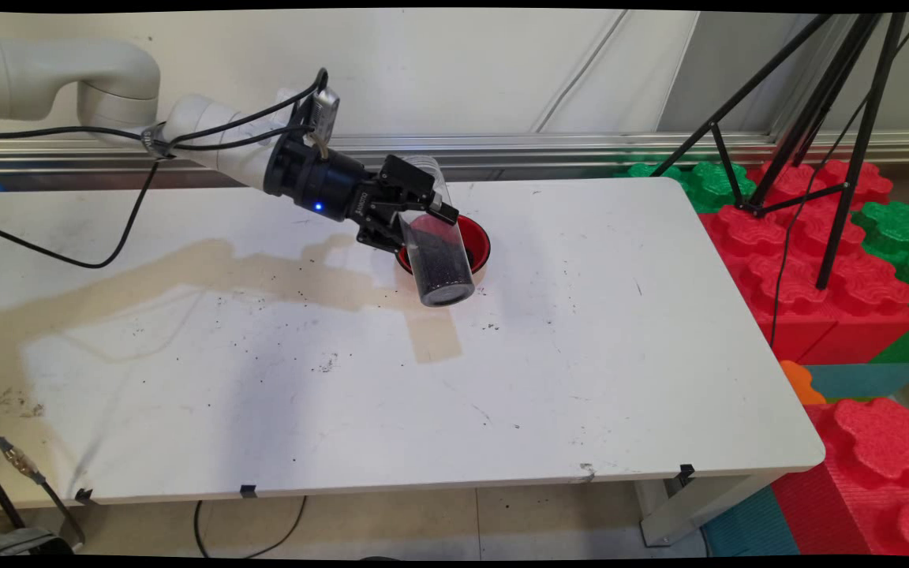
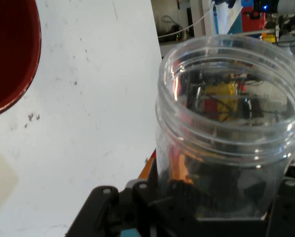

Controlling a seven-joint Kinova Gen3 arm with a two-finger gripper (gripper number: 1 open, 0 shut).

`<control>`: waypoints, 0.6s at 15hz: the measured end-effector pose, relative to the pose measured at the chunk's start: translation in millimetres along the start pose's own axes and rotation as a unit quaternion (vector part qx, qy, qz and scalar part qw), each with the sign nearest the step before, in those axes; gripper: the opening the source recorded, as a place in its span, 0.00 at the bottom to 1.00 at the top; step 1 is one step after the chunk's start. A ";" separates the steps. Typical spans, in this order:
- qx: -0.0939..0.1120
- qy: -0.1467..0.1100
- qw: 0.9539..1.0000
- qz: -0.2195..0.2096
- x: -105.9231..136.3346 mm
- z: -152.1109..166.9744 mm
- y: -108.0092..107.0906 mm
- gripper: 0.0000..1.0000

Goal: Pour the black seasoning powder in the red bowl

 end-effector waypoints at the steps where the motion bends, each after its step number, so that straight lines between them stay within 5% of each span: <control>1: -0.001 -0.002 1.000 -0.012 1.5 1.4 -1.2 0.00; 9: -0.012 -0.018 0.996 -0.083 12.8 9.6 -7.7 0.00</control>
